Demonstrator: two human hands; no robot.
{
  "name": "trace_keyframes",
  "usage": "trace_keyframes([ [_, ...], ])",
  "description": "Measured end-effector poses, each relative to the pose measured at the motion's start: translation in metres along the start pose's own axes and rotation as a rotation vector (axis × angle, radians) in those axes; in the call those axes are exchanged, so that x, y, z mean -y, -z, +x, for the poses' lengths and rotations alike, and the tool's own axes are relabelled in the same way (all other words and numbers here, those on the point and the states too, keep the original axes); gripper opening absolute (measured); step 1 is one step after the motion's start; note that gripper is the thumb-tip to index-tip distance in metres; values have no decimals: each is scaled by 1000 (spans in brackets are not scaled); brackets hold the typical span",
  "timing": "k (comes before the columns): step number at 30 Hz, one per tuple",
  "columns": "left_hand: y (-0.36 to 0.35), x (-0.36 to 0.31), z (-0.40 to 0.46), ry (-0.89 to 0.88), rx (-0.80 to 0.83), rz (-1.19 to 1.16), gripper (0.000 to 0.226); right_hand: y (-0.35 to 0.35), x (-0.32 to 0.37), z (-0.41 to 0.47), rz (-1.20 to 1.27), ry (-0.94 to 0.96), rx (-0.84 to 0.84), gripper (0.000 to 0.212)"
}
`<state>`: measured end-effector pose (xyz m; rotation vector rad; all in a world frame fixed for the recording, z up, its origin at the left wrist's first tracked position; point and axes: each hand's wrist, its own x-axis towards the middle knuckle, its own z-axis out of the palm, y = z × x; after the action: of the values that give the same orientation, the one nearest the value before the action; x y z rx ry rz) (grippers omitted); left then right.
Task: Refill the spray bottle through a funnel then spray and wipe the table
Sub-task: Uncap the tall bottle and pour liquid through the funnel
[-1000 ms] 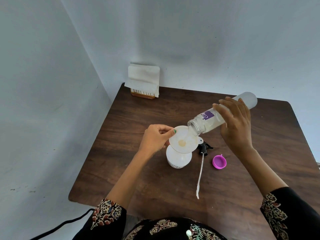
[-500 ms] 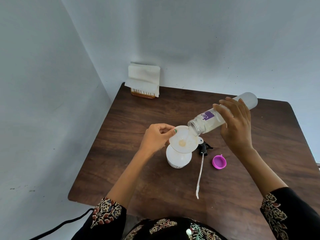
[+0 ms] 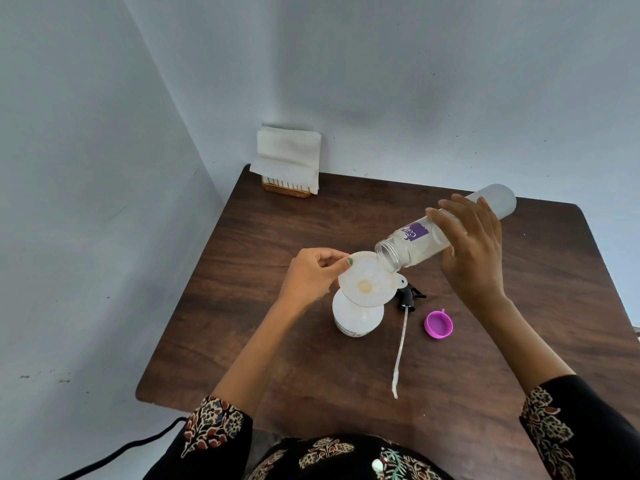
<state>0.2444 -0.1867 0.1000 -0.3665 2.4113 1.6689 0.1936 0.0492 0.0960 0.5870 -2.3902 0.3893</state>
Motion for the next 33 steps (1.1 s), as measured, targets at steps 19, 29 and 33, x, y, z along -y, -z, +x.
trace_keyframes([
  [19,-5,-7,2,-2,-8,-20,14,2,-5,2,4,11,-25,31],
  [29,-11,-14,6,-1,-2,-14,15,-2,-16,-3,-12,12,24,44],
  [33,-11,-14,6,8,-1,-21,13,-3,-14,-6,10,-5,95,59],
])
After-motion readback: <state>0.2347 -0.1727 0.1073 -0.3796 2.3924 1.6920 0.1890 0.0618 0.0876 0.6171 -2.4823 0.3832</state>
